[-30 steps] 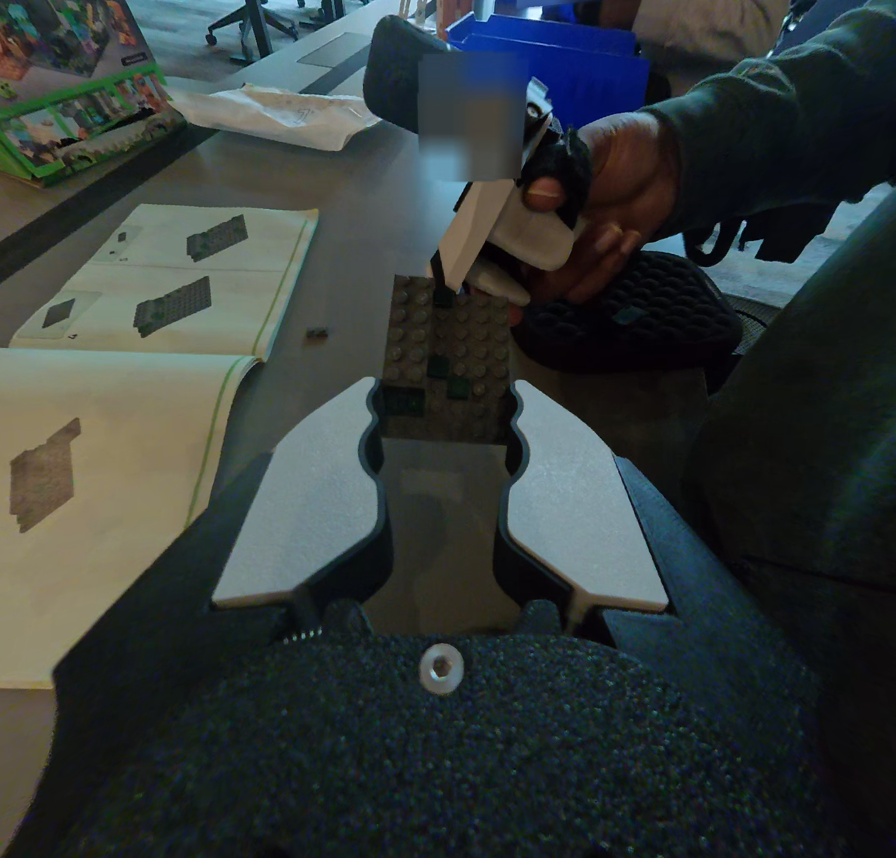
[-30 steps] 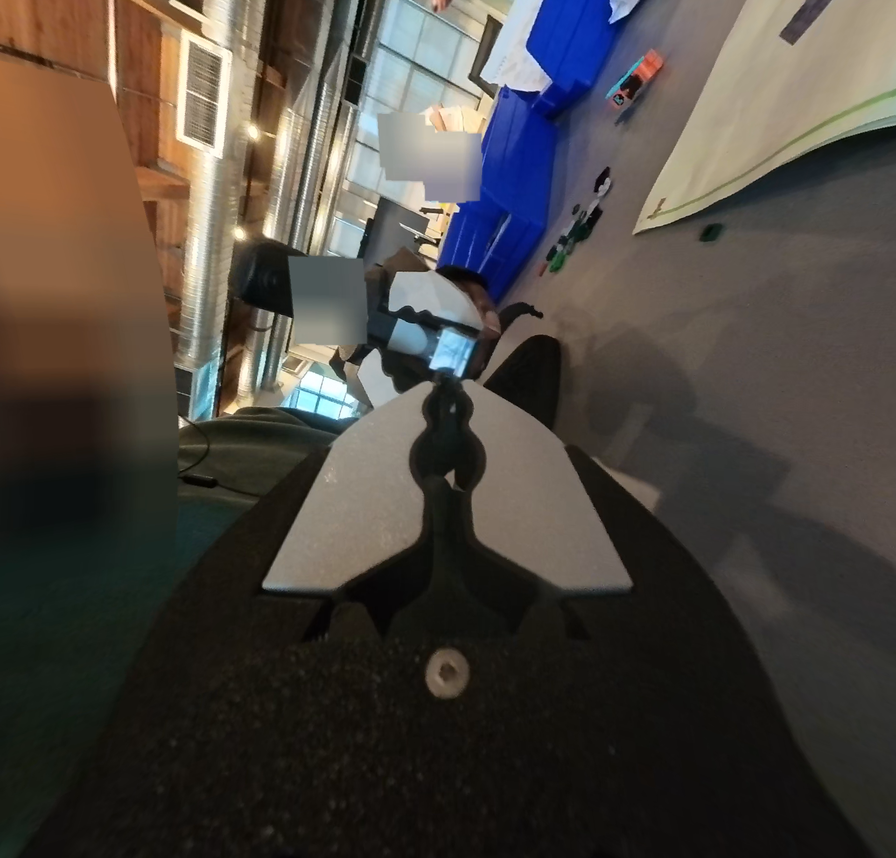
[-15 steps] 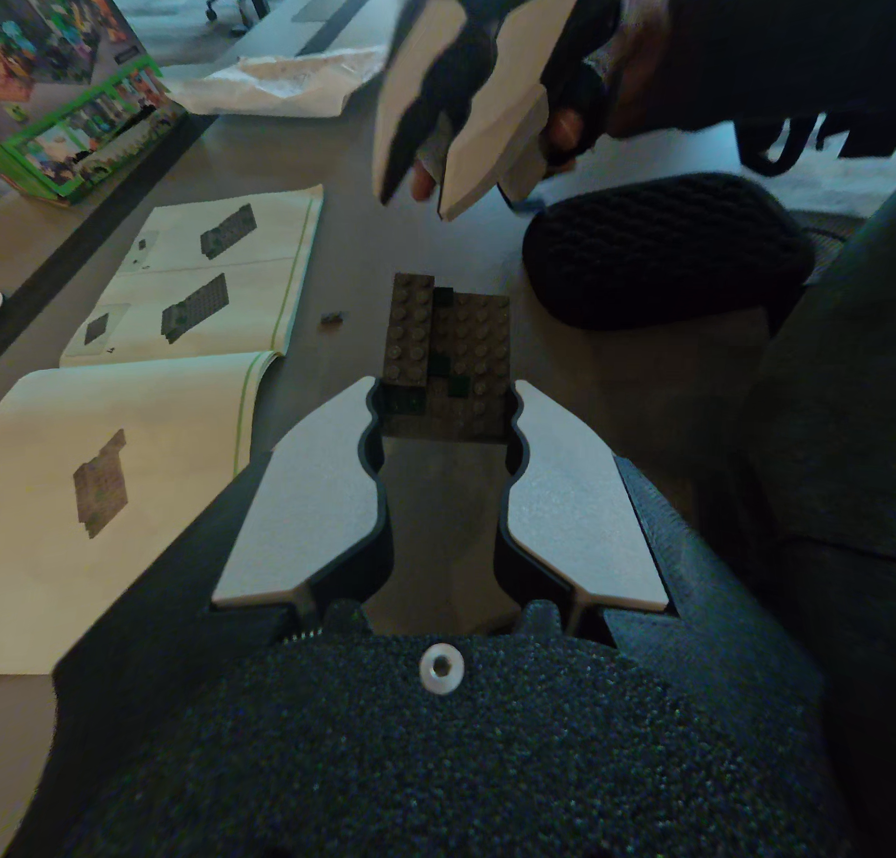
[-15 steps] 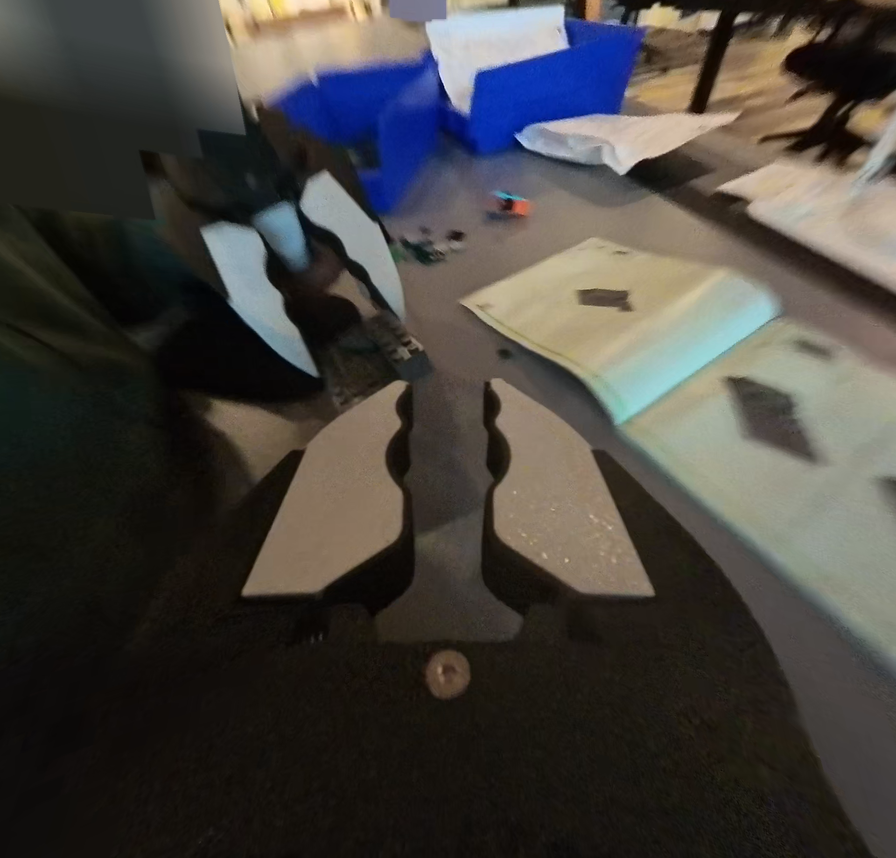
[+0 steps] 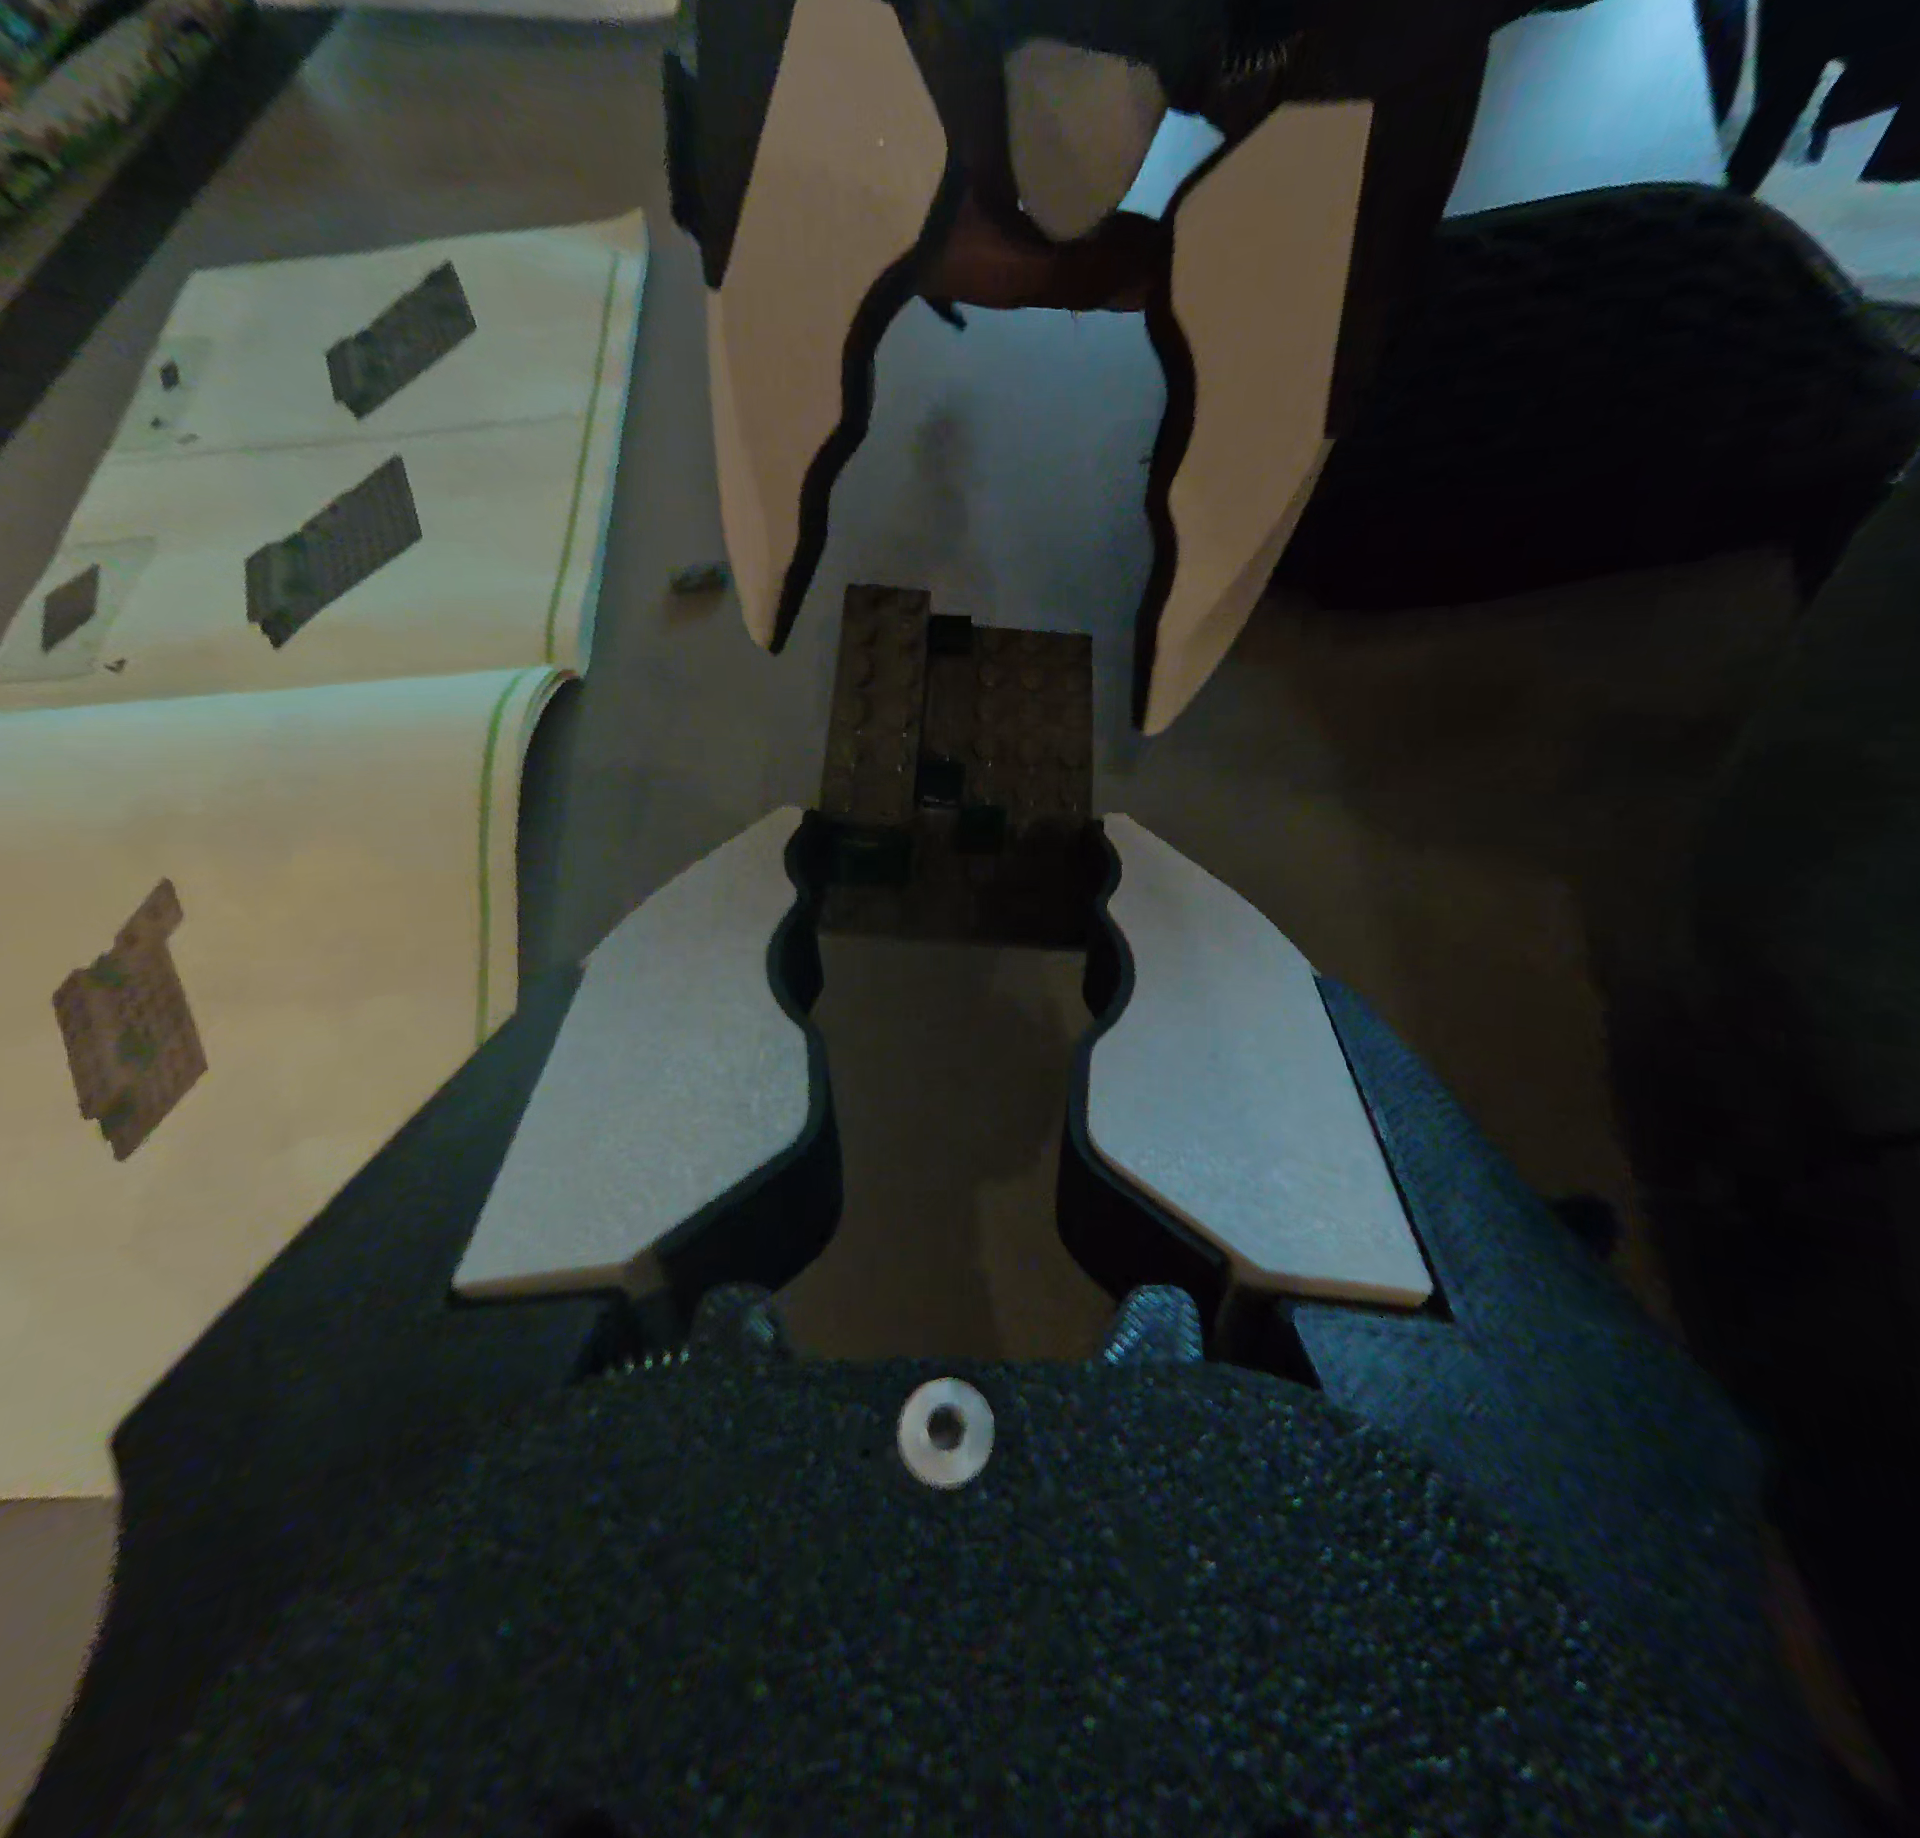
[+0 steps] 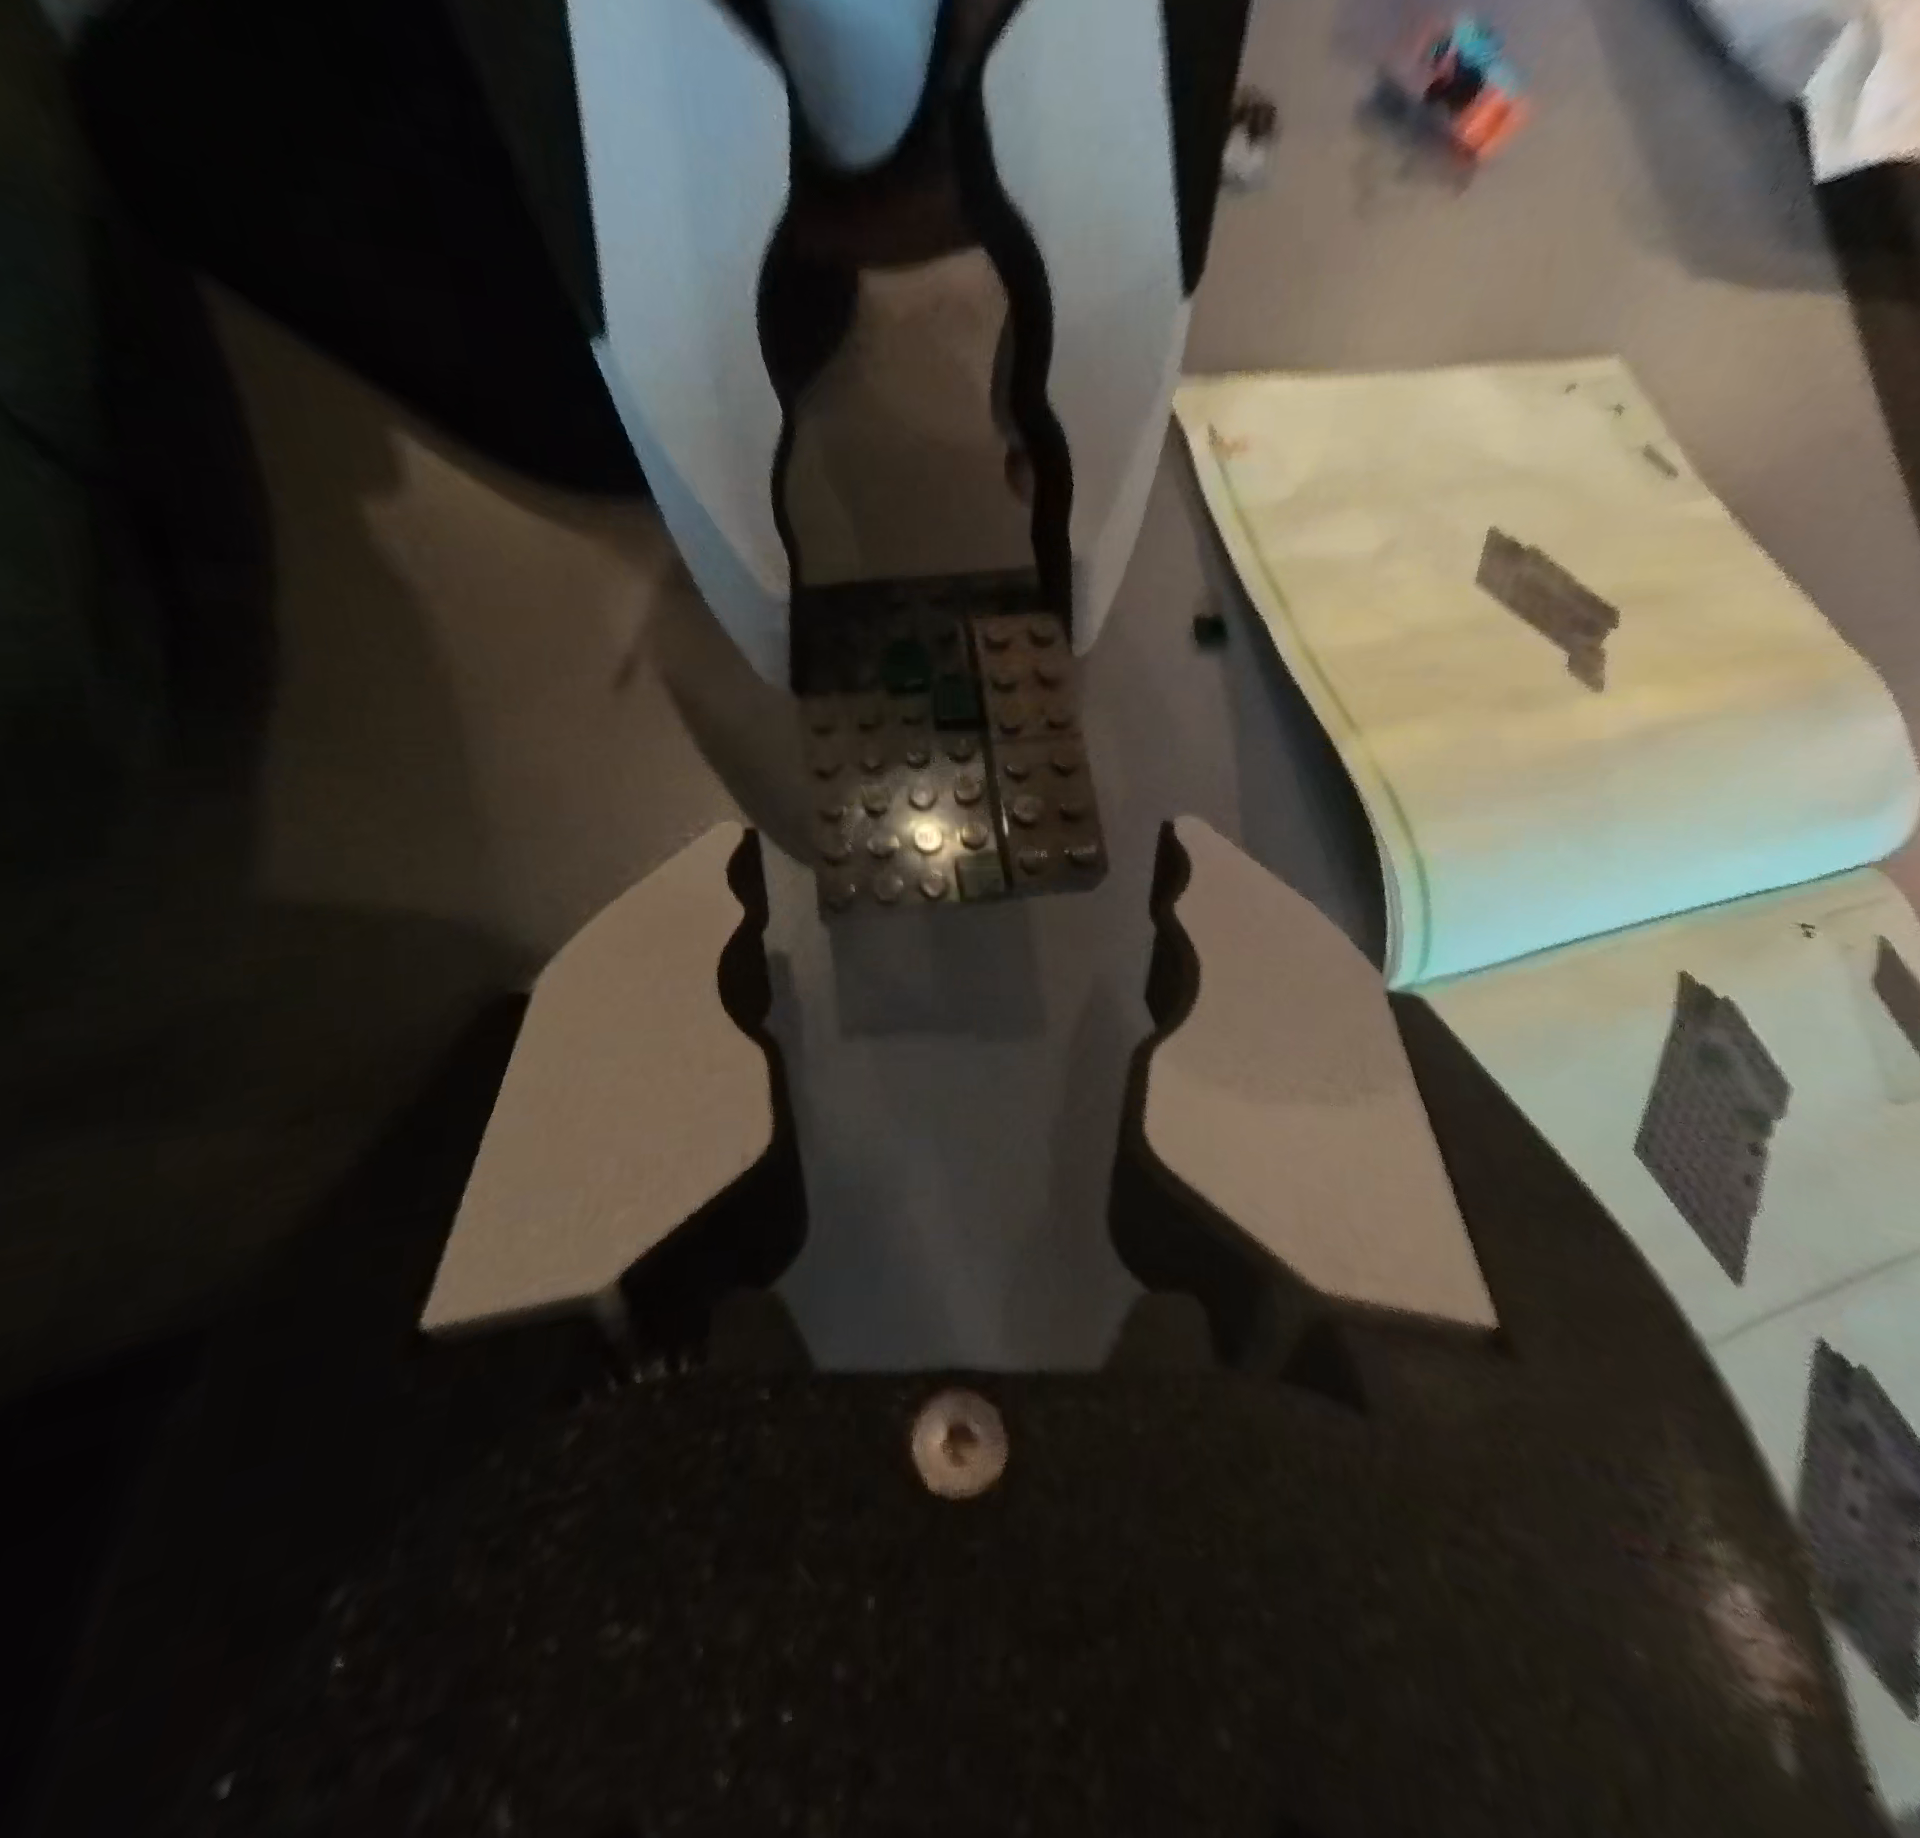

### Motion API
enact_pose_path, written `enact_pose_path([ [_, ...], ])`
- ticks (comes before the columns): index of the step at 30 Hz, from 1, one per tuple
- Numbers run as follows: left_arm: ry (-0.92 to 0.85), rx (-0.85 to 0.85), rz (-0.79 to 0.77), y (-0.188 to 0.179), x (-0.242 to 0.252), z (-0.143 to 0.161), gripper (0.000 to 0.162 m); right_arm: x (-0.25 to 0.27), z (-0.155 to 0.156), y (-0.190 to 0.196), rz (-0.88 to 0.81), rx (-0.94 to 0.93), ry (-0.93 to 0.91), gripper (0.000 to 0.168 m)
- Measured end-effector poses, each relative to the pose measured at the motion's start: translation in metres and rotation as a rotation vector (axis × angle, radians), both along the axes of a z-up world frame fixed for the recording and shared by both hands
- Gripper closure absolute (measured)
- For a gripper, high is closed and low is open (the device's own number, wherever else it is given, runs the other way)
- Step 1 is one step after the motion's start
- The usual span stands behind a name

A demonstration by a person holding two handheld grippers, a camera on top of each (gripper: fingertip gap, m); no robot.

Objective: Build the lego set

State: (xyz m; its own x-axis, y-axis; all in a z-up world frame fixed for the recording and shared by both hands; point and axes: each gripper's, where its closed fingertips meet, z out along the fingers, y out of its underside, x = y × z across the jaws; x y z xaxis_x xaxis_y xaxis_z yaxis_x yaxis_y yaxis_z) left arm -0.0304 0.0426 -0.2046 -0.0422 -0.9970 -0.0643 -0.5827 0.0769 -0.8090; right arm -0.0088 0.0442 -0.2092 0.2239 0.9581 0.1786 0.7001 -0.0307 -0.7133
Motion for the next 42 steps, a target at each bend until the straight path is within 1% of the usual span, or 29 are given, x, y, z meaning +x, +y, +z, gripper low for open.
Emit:
enact_pose_path([
  [6, 0.025, -0.036, 0.022, 0.013, 0.004, -0.014, 0.112, 0.003, -0.015, 0.015, 0.013, 0.001, -0.045, 0.113],
  [15, 0.026, -0.037, 0.034, 0.025, 0.005, -0.024, 0.112, 0.003, -0.024, 0.026, -0.013, 0.01, -0.048, 0.114],
  [19, 0.071, -0.033, 0.04, 0.028, 0.003, -0.035, 0.112, 0.002, -0.032, 0.028, -0.003, 0.024, -0.072, 0.113],
  [23, 0.09, -0.053, 0.059, 0.031, 0.001, -0.041, 0.112, 0.0, -0.037, 0.031, 0.004, 0.005, -0.06, 0.113],
  [29, 0.139, -0.035, 0.074, 0.034, -0.001, -0.05, 0.111, -0.001, -0.042, 0.033, 0.01, -0.024, -0.063, 0.113],
  [34, 0.153, -0.041, 0.081, 0.035, -0.001, -0.051, 0.111, 0.001, -0.043, 0.035, -0.003, -0.042, -0.036, 0.113],
  [36, 0.165, -0.041, 0.079, 0.034, -0.001, -0.051, 0.111, 0.006, -0.041, 0.034, -0.011, -0.064, -0.016, 0.108],
  [38, 0.173, -0.049, 0.078, 0.034, -0.001, -0.051, 0.111, 0.013, -0.036, 0.032, -0.025, -0.094, 0.028, 0.109],
  [39, 0.177, -0.053, 0.079, 0.034, -0.001, -0.052, 0.111, 0.017, -0.032, 0.03, -0.03, -0.116, 0.06, 0.113],
  [41, 0.188, -0.064, 0.084, 0.033, -0.001, -0.052, 0.111, 0.022, -0.029, 0.024, -0.036, -0.169, 0.109, 0.136],
  [42, 0.193, -0.07, 0.087, 0.033, -0.001, -0.052, 0.111, 0.025, -0.029, 0.023, -0.043, -0.179, 0.121, 0.142],
])
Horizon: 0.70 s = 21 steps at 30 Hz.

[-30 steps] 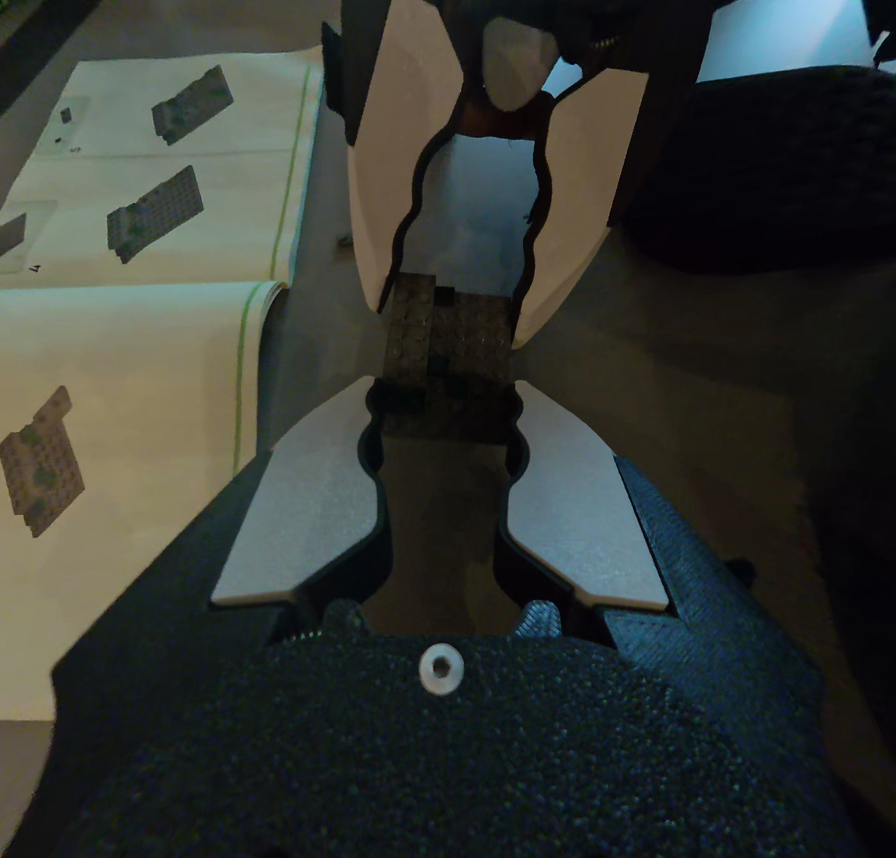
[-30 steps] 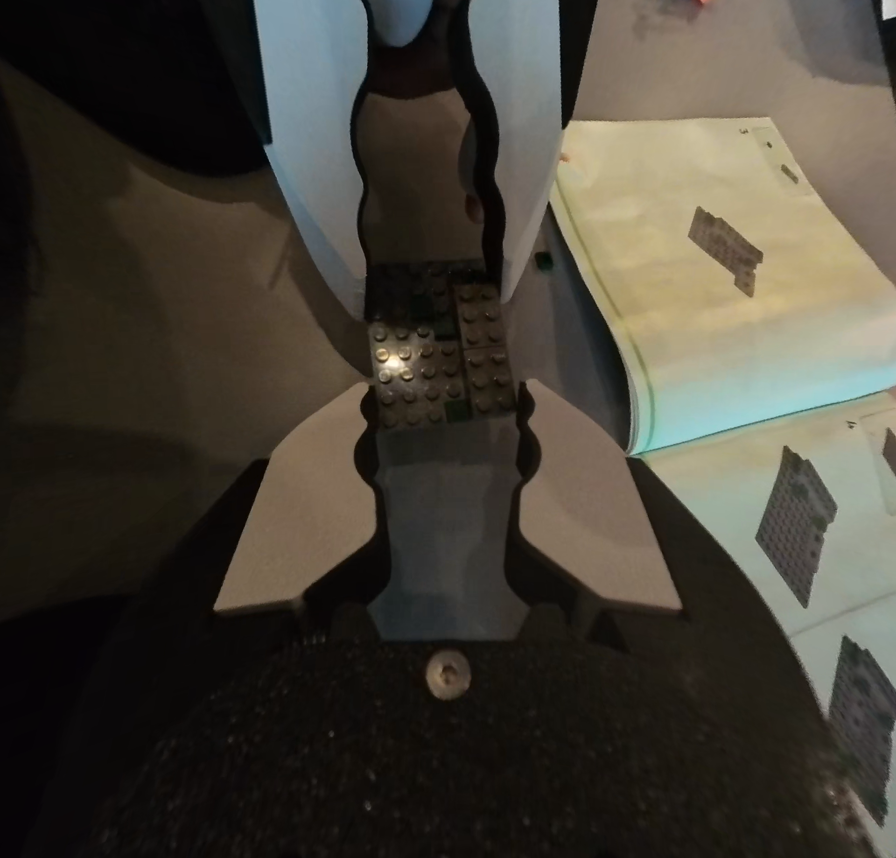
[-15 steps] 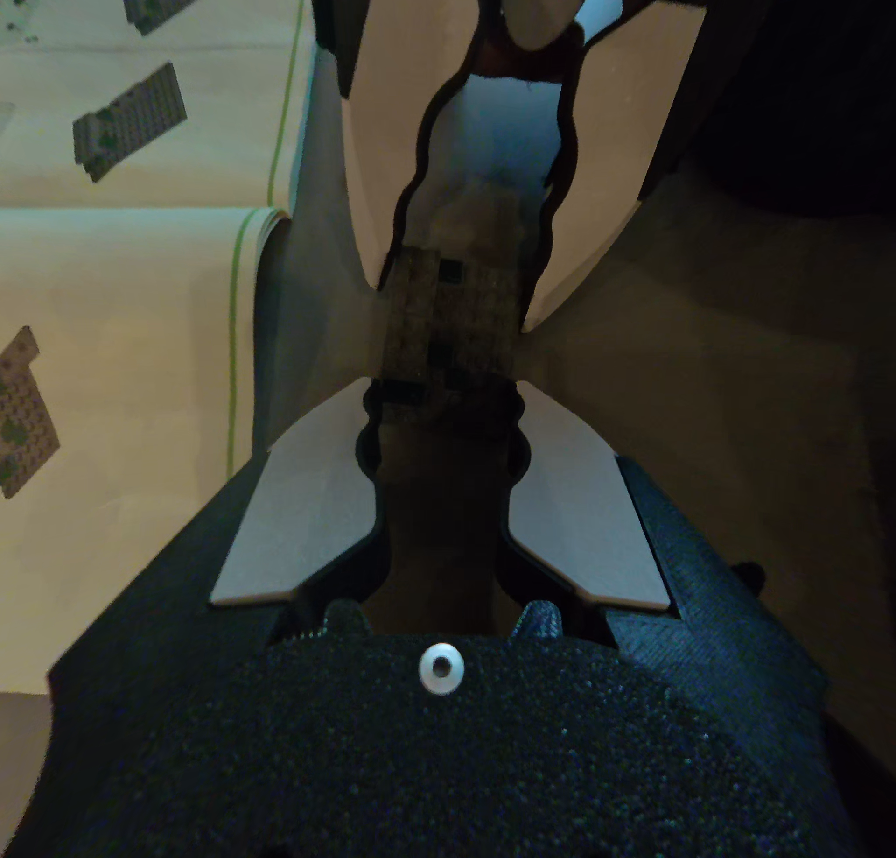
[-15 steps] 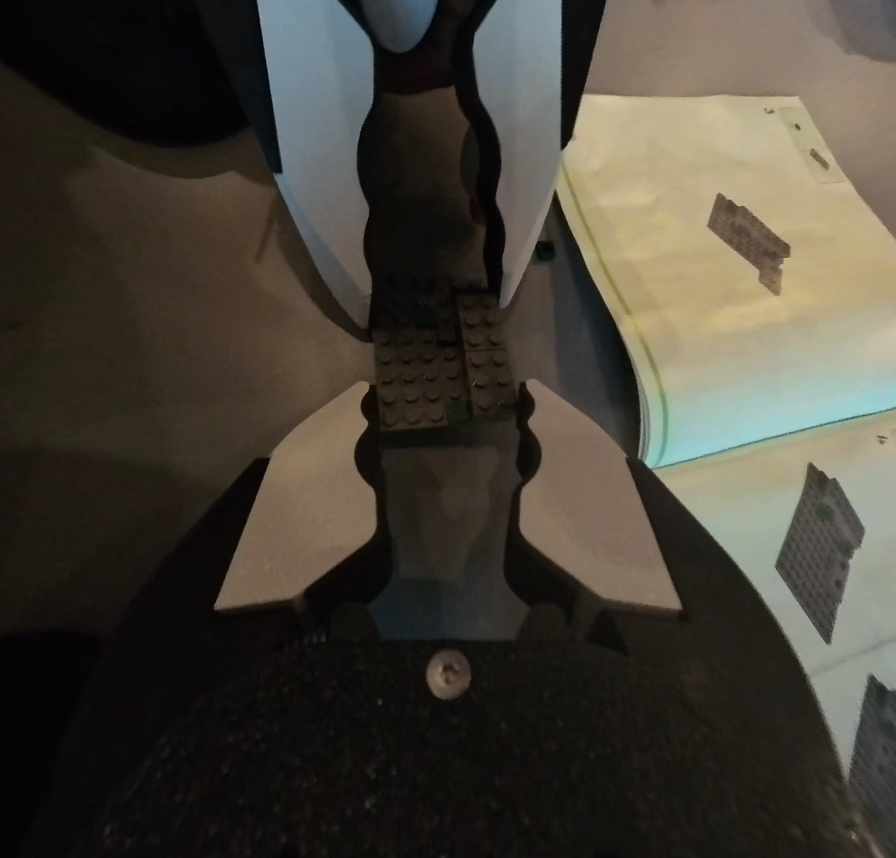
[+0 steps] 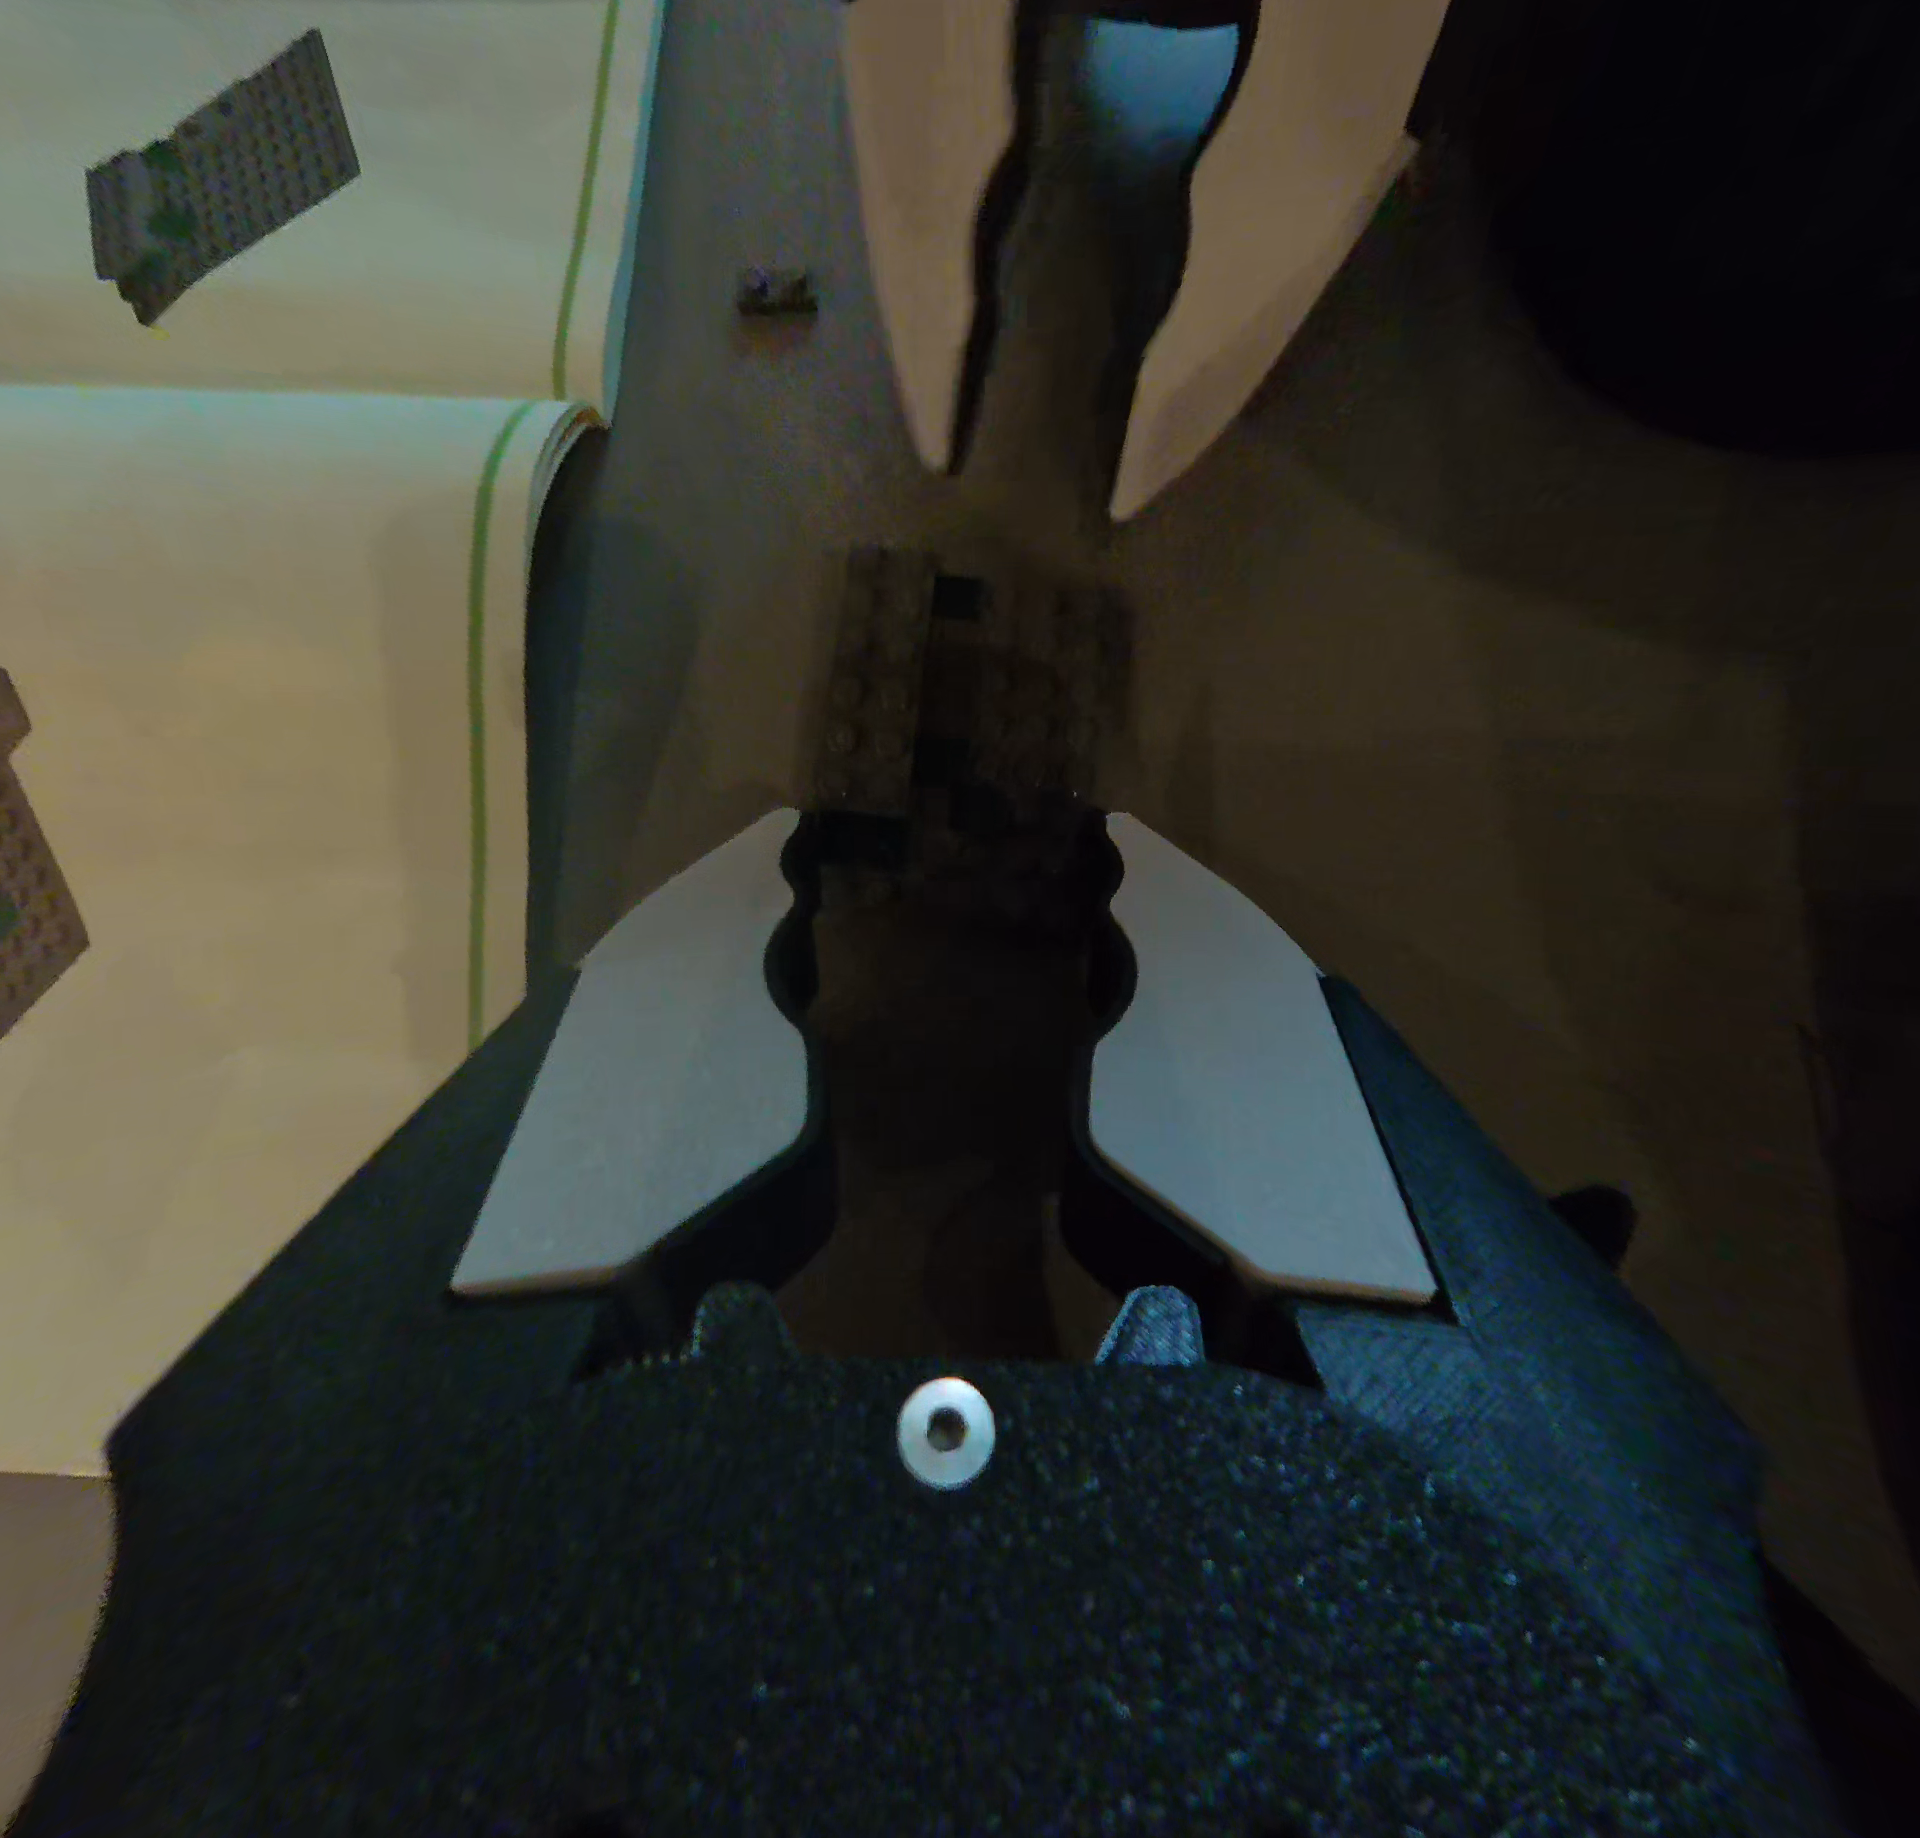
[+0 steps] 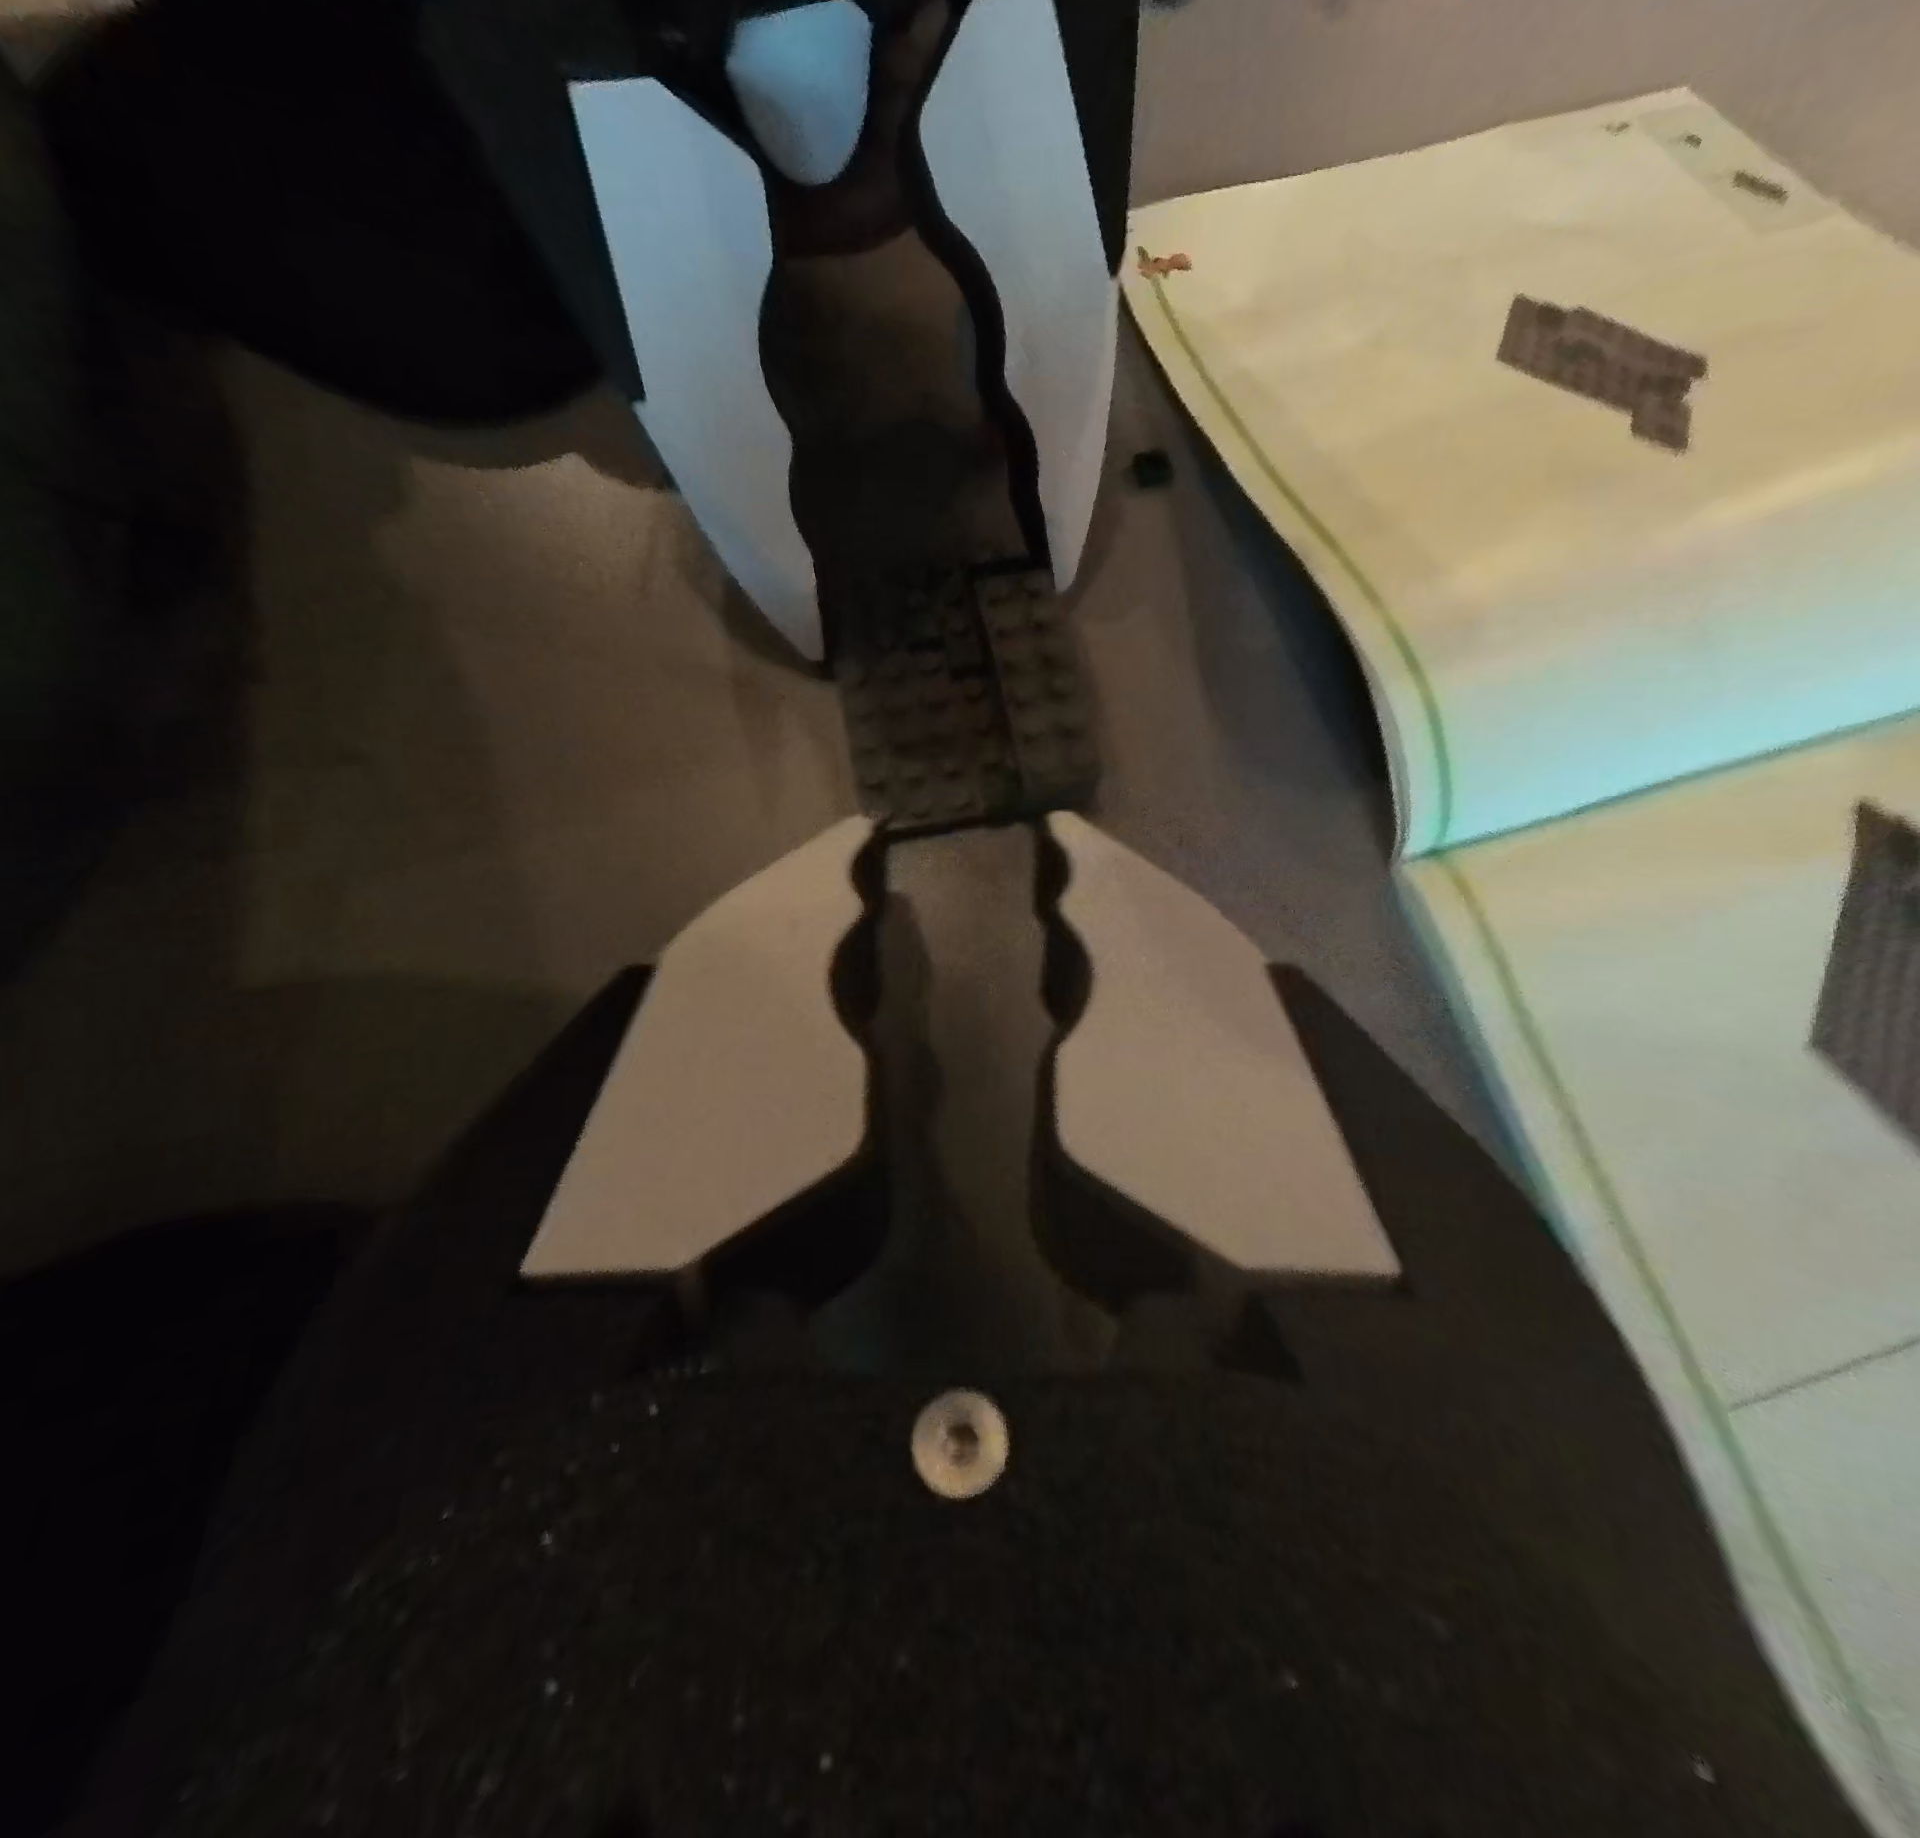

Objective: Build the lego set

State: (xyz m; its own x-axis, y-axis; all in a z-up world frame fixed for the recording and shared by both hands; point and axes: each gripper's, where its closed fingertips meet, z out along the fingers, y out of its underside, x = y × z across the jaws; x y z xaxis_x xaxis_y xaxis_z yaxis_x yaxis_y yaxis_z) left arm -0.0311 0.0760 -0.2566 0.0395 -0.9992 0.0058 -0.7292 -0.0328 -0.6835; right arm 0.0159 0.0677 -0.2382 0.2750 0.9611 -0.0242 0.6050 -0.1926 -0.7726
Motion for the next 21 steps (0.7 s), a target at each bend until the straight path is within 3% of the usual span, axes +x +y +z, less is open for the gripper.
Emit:
enact_pose_path([
  [4, 0.012, -0.006, 0.013, 0.0, 0.001, 0.0, 0.111, 0.006, -0.005, 0.009, -0.042, 0.049, -0.029, 0.168],
  [21, 0.021, -0.012, 0.016, 0.0, 0.002, -0.001, 0.111, -0.006, -0.015, 0.01, 0.04, 0.052, -0.06, 0.168],
])
